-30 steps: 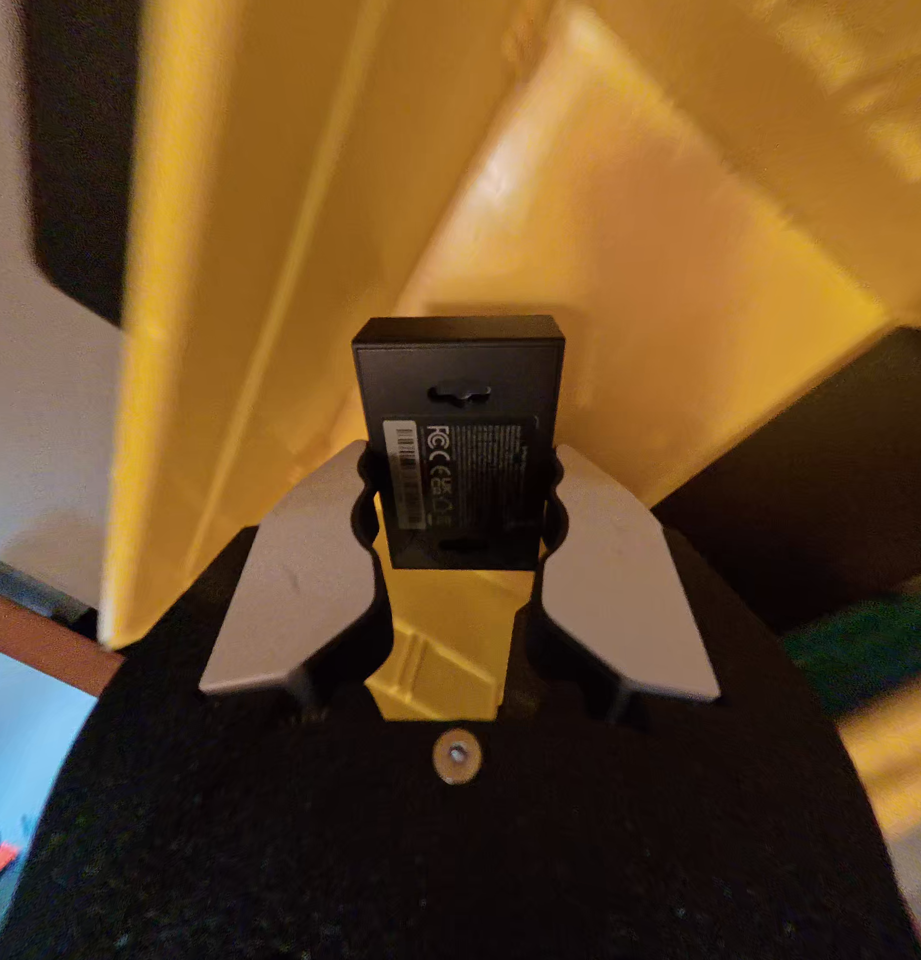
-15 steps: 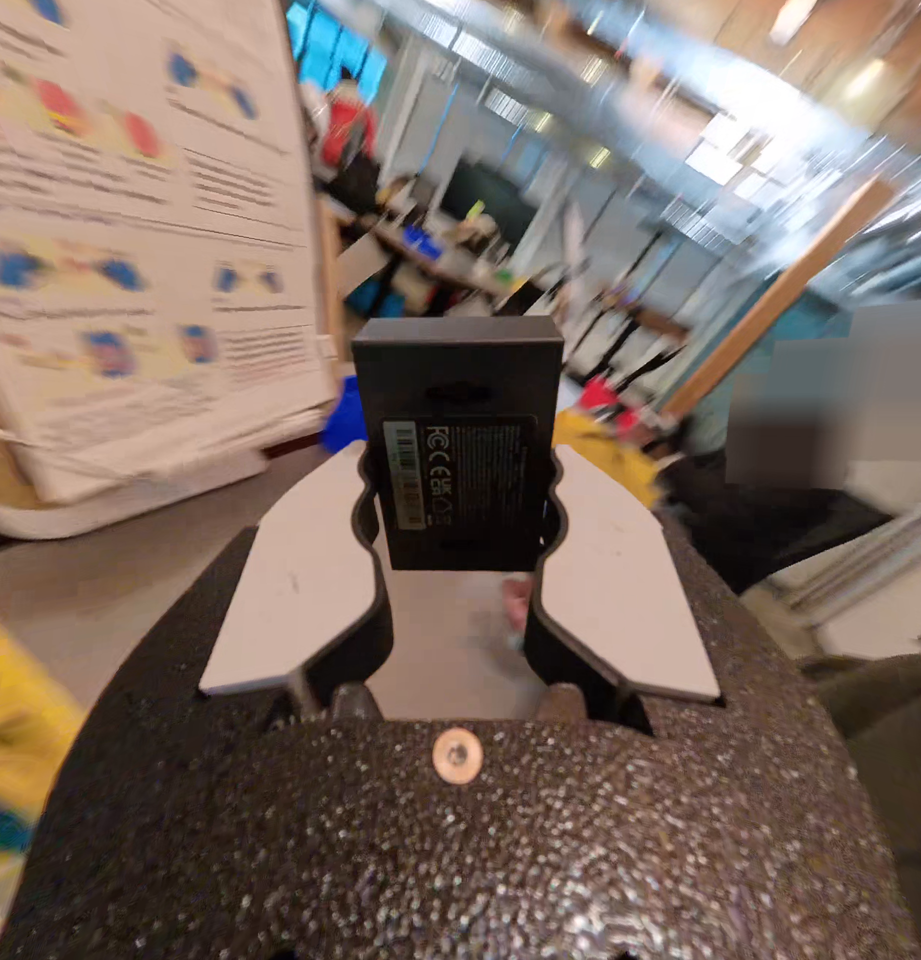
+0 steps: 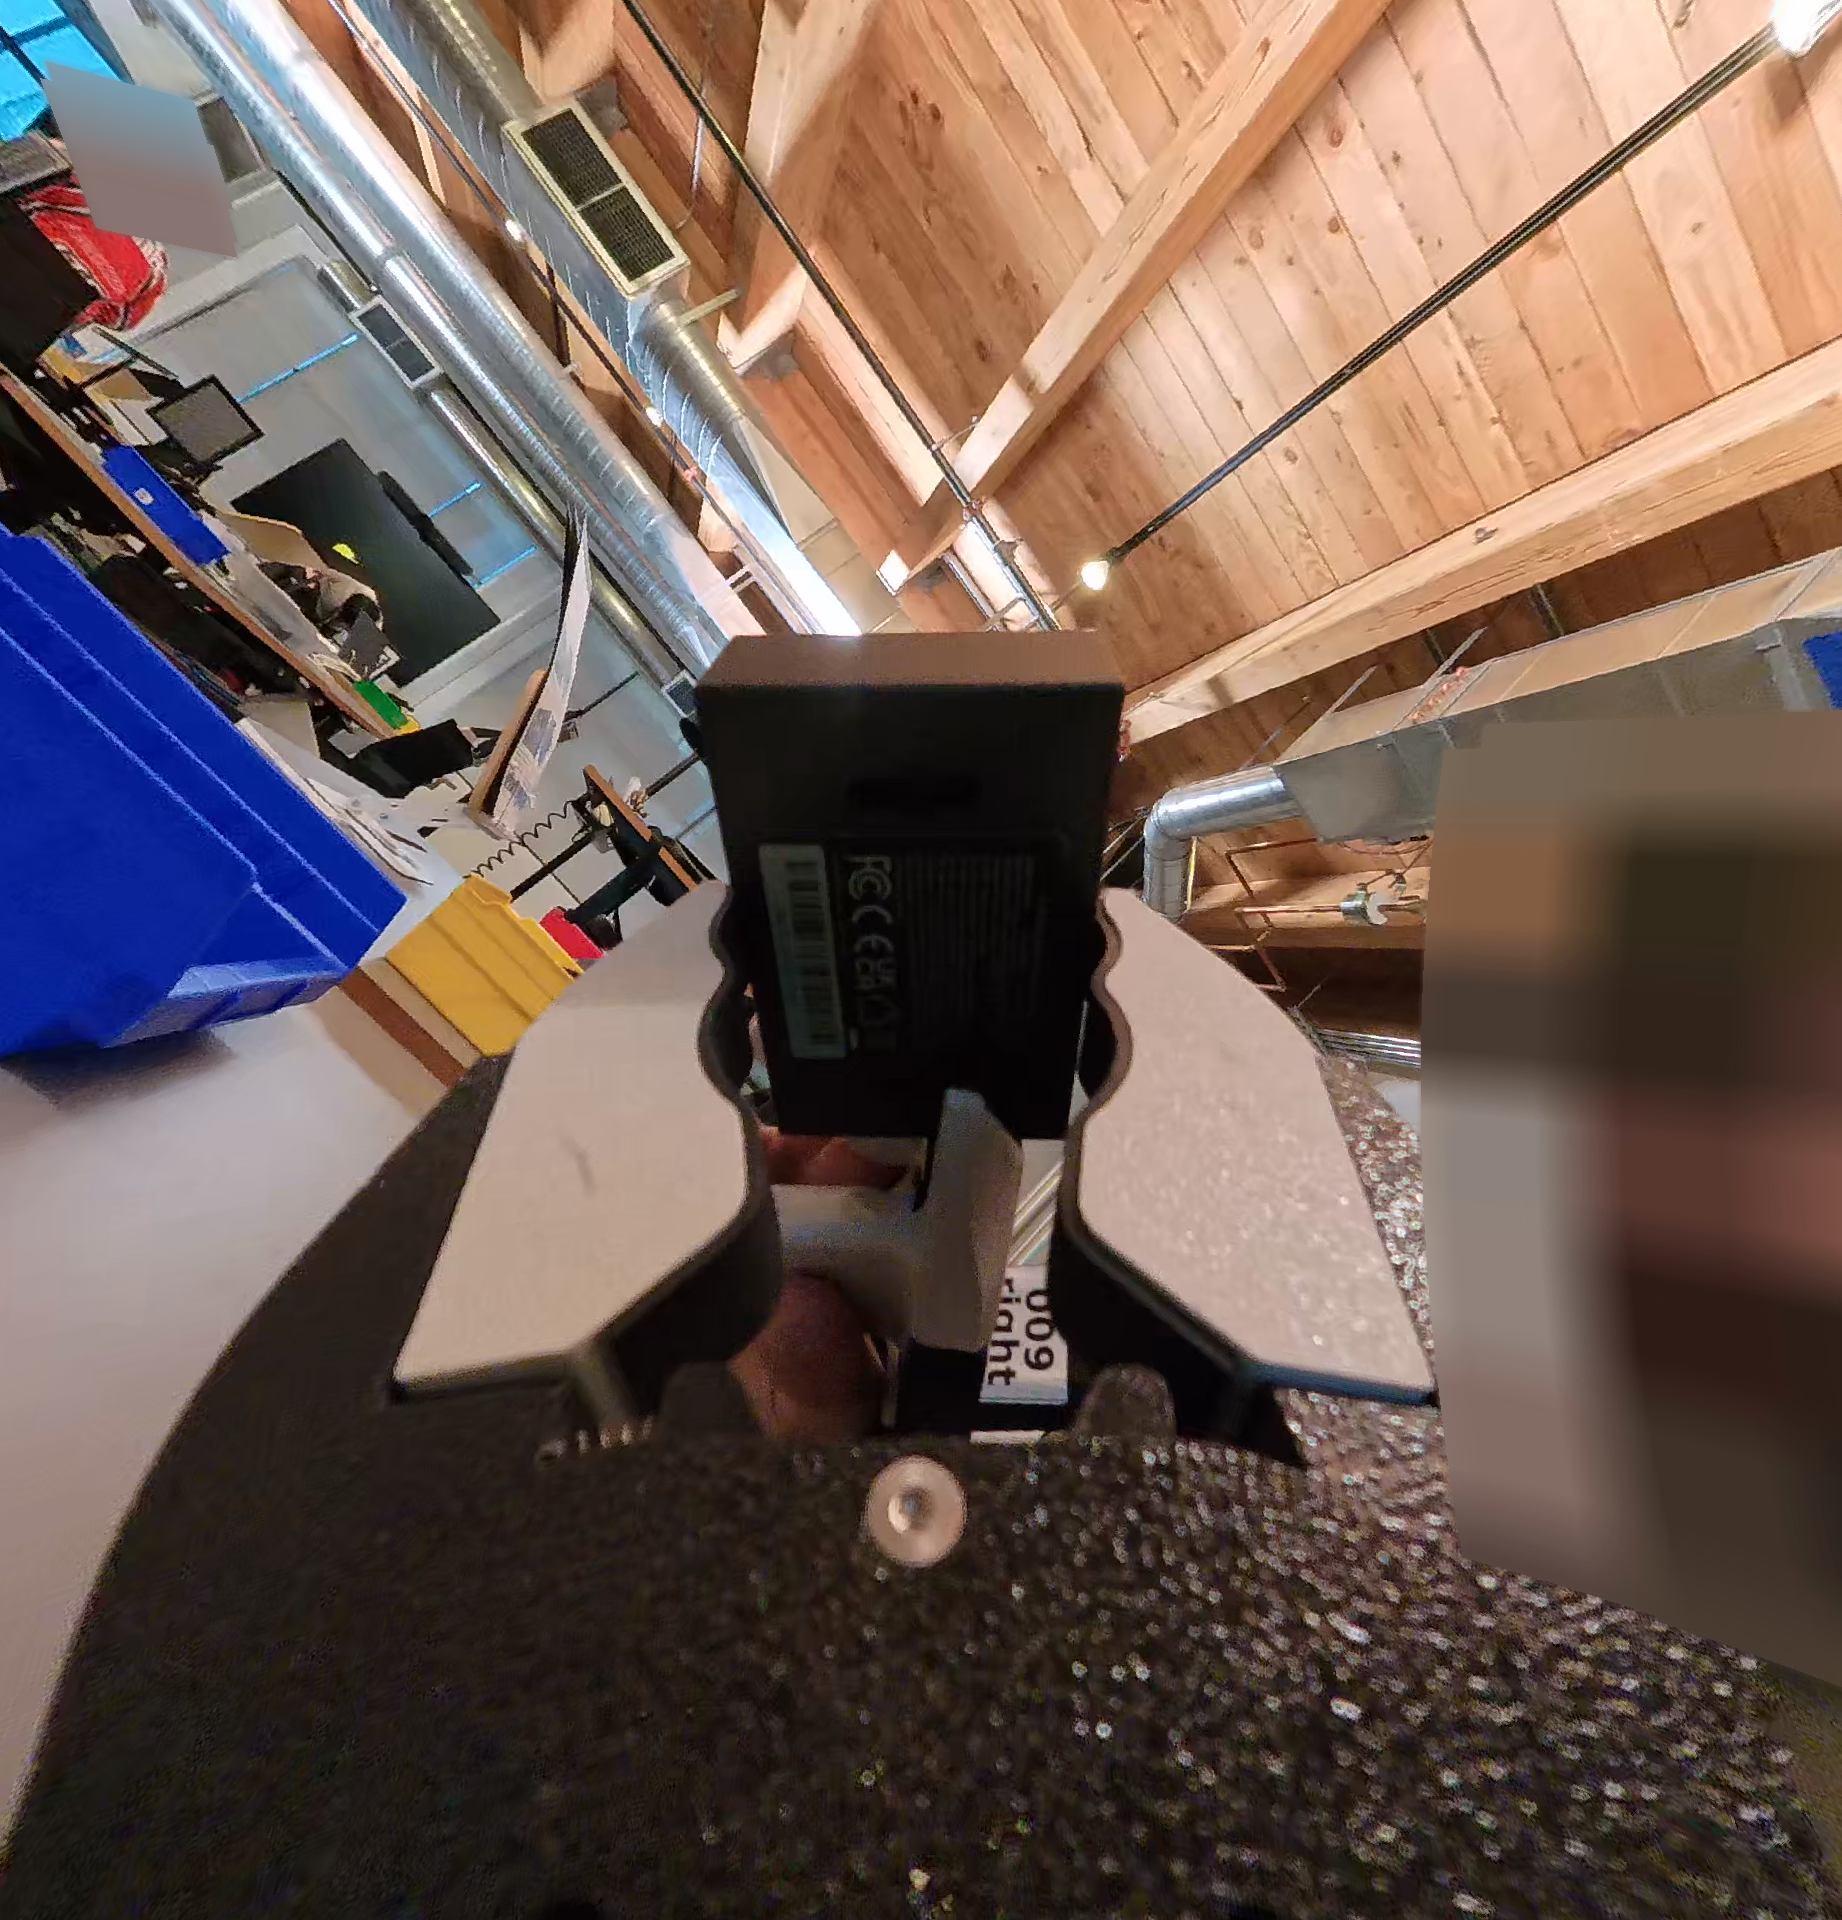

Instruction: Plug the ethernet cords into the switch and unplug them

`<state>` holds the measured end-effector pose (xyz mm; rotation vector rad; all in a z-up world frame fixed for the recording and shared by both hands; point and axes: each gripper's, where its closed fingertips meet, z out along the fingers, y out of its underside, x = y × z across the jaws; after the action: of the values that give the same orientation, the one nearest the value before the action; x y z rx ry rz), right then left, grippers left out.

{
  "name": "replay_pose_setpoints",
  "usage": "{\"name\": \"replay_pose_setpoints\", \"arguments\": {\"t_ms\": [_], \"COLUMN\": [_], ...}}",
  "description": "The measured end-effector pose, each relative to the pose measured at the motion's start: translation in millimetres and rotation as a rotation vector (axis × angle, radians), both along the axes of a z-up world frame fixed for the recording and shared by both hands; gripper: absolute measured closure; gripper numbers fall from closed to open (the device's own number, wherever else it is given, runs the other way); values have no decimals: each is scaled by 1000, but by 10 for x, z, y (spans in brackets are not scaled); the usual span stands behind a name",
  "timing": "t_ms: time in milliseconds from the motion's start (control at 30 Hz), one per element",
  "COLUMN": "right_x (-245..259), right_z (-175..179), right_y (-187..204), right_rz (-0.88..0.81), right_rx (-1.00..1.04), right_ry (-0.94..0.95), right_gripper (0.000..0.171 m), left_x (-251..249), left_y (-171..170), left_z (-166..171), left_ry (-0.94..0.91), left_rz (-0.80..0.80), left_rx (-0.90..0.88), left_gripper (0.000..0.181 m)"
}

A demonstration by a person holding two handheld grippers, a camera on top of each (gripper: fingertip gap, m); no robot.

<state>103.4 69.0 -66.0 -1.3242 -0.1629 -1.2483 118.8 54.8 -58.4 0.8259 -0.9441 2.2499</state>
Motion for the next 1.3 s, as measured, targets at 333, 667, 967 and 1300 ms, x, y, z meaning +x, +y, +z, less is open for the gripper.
{"name": "replay_pose_setpoints", "arguments": {"t_ms": [333, 667, 967, 1300], "right_x": [348, 337, 494, 660], "right_z": [-205, -585, -417, -637], "right_y": [-245, -1, -149, -75], "right_rz": [-446, -348, 132, 64], "right_rx": [-396, -519, 226, 336], "right_ry": [-414, -398, 561, 732], "right_gripper": [144, 143, 88, 93], "left_x": [229, 422, 665, 659], "left_y": [202, 126, 279, 174], "left_z": [-320, -578, -611, -648], "left_ry": [141, 300, 363, 355], "left_rz": [162, 78, 89, 99], "left_rx": [462, 489, 393, 433], "left_gripper": [111, 152, 154, 154]}}
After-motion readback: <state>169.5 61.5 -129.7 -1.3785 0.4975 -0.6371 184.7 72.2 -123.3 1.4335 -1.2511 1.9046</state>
